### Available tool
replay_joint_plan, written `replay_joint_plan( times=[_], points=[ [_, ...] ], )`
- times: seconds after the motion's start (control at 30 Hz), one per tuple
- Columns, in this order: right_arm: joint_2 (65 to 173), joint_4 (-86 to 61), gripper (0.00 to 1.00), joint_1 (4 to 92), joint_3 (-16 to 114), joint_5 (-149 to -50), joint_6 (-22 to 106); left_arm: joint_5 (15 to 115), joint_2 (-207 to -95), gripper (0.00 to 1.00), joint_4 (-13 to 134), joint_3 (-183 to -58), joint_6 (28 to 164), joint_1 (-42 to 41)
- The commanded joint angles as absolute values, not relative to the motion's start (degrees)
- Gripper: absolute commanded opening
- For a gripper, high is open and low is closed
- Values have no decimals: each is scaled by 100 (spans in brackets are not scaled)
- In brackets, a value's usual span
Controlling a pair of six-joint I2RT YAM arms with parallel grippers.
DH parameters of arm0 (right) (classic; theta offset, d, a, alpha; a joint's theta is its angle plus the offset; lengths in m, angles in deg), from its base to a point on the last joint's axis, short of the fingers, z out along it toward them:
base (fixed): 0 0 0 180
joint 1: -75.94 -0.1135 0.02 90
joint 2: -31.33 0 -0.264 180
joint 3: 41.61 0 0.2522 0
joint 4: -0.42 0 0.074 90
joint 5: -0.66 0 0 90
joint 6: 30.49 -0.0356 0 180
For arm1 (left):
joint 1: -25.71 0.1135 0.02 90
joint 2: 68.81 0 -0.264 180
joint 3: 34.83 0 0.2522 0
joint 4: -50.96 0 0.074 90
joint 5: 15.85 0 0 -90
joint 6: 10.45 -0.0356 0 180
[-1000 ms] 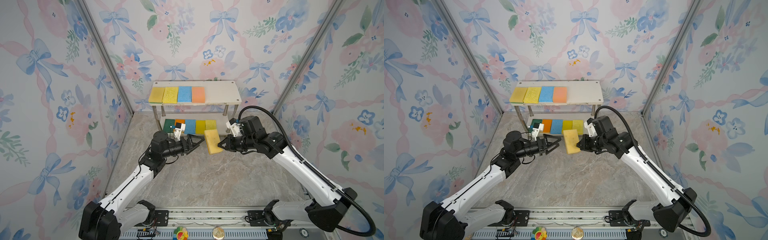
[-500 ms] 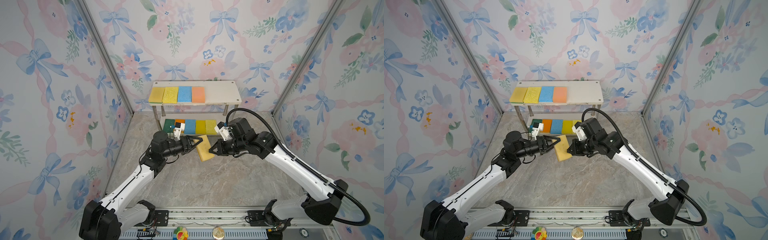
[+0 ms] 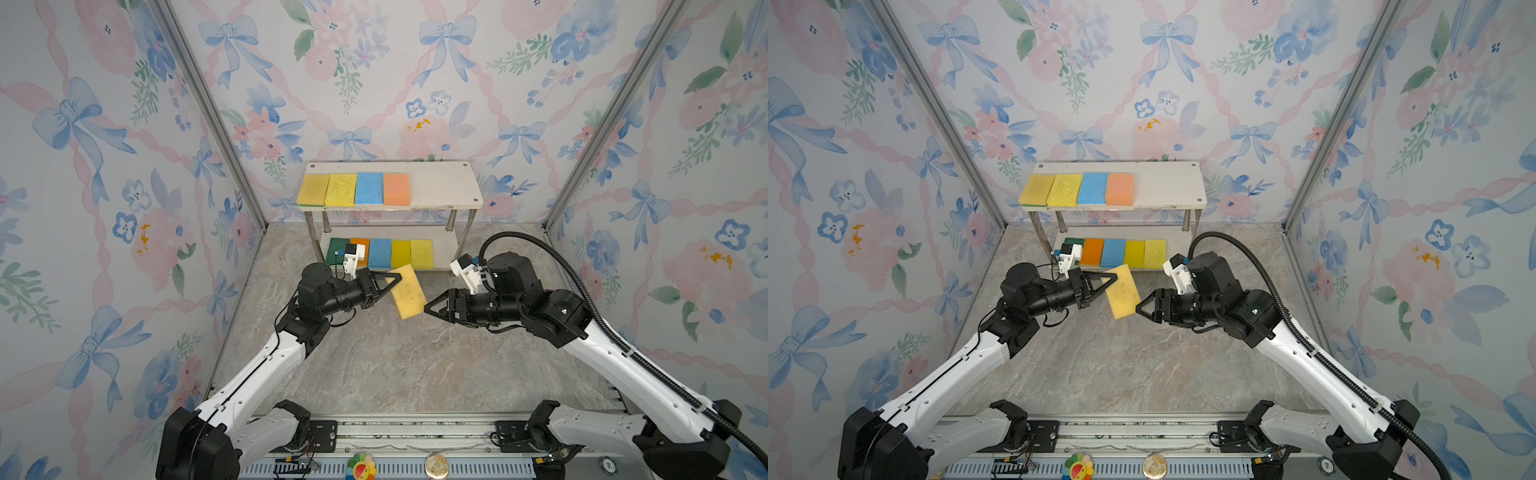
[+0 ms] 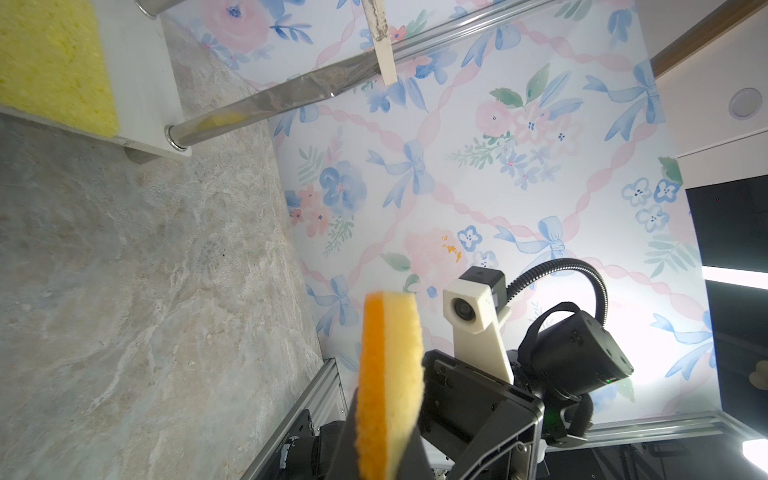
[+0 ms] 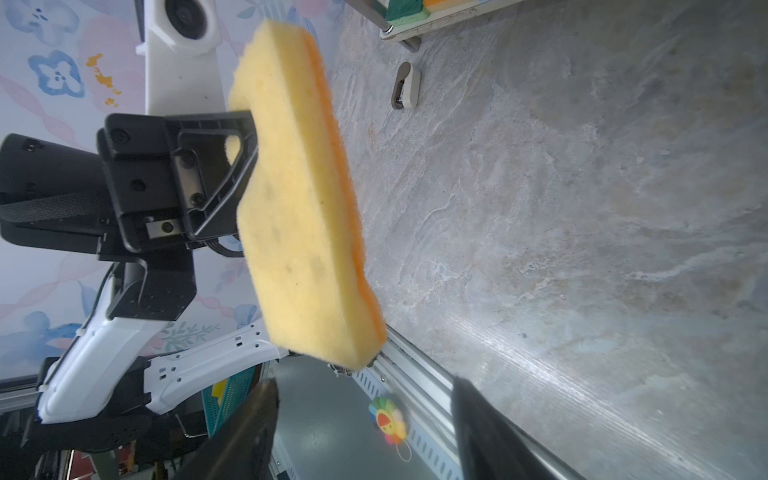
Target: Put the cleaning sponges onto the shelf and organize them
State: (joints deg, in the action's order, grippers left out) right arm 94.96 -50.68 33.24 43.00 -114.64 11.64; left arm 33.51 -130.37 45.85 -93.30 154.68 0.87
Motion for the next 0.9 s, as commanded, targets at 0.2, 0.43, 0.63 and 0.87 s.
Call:
replay_joint_plan(
  times=[0.2, 0.43, 0.63, 0.87],
  points=[
    [9528, -3805, 59, 3312, 4027, -11825, 594, 3066, -13041, 0, 4137, -9548, 16018, 110],
    [9694, -3986, 40, 3226, 4264, -11788, 693, 3062, -12980, 0, 4140, -9487, 16017, 116],
    [9709, -4111, 27, 3235, 4316, -11737, 739, 3056, -12976, 0, 4142, -9455, 15998, 146],
    [9711, -4127, 8, 3221, 4298, -11597, 742, 3016, -13021, 3, 4137, -9487, 16005, 158]
  ],
)
